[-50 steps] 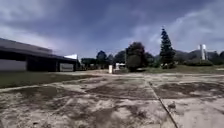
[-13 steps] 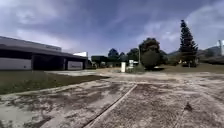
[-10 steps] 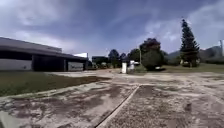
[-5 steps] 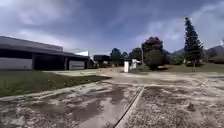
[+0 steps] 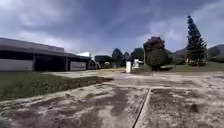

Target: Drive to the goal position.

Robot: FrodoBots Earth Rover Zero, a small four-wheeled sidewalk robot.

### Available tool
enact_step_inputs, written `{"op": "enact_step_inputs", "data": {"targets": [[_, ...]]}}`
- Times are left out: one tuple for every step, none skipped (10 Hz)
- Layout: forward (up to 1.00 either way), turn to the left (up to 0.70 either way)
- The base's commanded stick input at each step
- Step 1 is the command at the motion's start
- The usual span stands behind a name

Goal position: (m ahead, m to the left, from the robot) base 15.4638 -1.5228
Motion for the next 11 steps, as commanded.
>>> {"op": "enact_step_inputs", "data": {"targets": [[0.7,-0.35],[0.7,-0.35],[0.7,-0.35],[0.7,-0.12],[0.7,0.0],[0.7,0.0],[0.7,0.0],[0.7,0.0],[0.7,0.0],[0.7,0.0],[0.7,0.0]]}}
